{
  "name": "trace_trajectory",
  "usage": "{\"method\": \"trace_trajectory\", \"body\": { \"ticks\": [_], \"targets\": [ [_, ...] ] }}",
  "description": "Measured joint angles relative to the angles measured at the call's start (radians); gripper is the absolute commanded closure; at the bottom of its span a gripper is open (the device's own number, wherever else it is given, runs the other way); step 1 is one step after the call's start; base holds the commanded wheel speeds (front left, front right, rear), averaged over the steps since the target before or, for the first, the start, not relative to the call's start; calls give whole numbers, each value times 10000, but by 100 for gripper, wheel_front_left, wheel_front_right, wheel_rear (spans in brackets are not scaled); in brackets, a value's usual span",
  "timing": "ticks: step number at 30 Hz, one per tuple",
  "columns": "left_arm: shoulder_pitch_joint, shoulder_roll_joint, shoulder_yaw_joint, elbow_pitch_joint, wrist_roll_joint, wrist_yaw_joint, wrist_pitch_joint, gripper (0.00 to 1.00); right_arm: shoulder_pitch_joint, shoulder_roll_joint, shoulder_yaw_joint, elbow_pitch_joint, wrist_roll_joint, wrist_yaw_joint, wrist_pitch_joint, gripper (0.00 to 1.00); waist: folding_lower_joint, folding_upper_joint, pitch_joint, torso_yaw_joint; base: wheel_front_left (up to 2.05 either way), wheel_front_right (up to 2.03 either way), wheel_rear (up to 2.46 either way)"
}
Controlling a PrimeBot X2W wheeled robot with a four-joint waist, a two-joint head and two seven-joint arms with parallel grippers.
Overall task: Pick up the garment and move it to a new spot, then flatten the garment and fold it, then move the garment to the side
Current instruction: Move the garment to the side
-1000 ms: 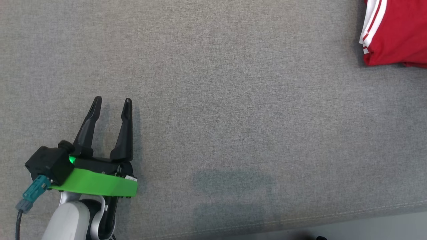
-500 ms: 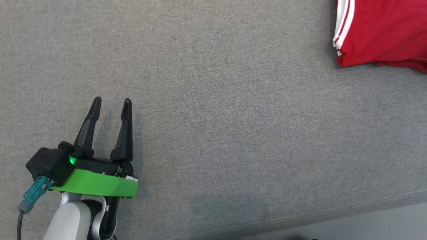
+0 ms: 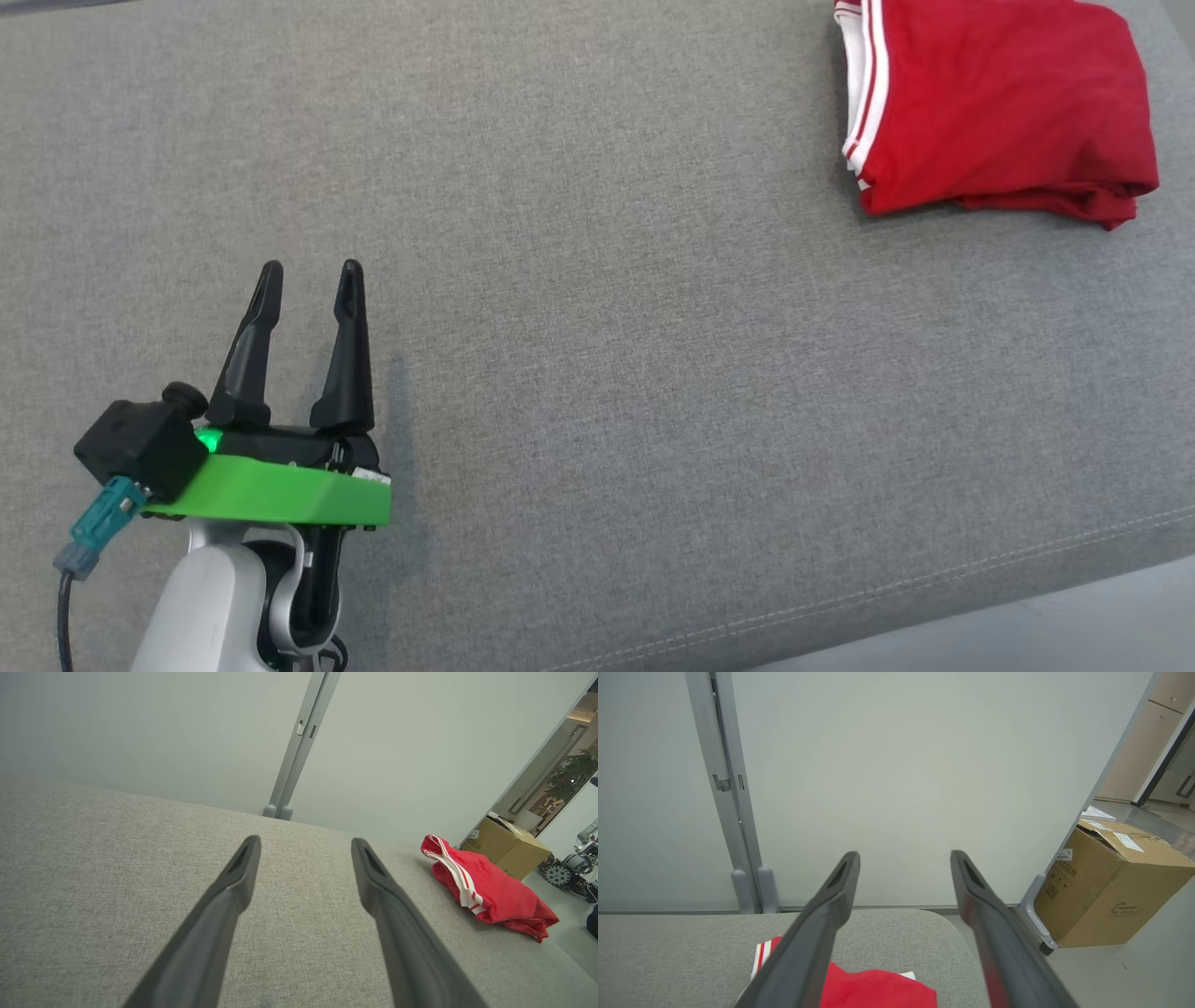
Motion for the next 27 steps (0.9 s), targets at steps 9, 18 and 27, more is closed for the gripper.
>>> {"method": "trace_trajectory", "body": {
  "ticks": [9, 18, 27],
  "targets": [
    [10, -82, 382, 474, -69, 387, -127, 0, 1341, 1214, -512, -1427, -493, -59, 0, 0, 0, 0, -825, -108, 0, 0, 0],
    [128, -98, 569, 842, 309, 635, -232, 0, 3456, 2107, -1551, -2777, -1166, -224, 0, 0, 0, 0, -1478, 81, 0, 0, 0],
    [785, -148, 821, 1258, 353, 811, -301, 0, 5486, 2943, -2895, -3843, -2499, -234, 0, 0, 0, 0, -1969, 293, 0, 0, 0]
  ]
}}
